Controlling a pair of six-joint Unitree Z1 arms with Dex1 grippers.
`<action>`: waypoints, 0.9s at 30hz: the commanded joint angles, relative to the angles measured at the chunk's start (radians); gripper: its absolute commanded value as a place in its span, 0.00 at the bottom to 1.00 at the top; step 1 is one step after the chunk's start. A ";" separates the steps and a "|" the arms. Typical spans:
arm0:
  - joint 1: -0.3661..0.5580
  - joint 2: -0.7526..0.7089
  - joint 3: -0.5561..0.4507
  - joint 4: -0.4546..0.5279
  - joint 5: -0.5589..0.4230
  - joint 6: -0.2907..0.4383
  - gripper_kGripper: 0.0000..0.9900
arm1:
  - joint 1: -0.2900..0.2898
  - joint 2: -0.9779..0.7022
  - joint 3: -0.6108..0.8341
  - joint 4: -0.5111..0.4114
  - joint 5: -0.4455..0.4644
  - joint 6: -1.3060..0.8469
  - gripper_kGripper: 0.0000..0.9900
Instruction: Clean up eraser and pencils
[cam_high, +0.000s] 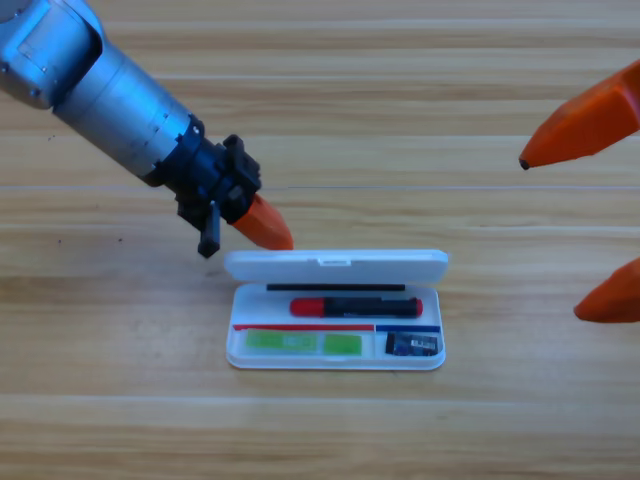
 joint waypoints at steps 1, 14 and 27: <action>-0.054 -0.007 0.074 -0.022 0.036 0.014 0.00 | 0.020 0.029 0.037 -0.016 0.014 0.006 0.95; -0.064 -0.030 0.181 -0.112 0.111 0.034 0.00 | 0.022 0.030 0.044 -0.016 0.019 0.005 0.95; -0.120 -0.012 0.237 -0.174 0.143 0.034 0.00 | 0.023 0.043 0.043 -0.016 0.020 0.005 0.95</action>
